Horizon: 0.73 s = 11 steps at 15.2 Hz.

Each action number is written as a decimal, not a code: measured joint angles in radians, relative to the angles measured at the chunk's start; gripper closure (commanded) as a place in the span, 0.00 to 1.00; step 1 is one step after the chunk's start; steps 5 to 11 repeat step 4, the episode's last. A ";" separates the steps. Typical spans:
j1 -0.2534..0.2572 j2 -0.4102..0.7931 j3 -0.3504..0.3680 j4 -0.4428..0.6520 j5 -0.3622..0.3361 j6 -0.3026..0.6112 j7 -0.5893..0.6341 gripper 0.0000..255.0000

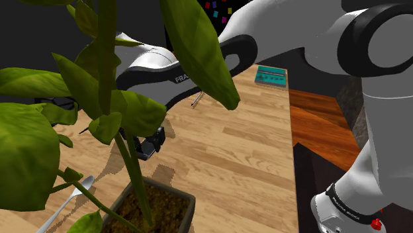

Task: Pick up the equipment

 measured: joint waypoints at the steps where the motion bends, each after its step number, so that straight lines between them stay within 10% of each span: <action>1: 0.000 -0.004 0.002 0.007 0.003 -0.011 -0.002 1.00; 11: -0.001 -0.017 0.006 0.023 0.010 -0.037 -0.006 1.00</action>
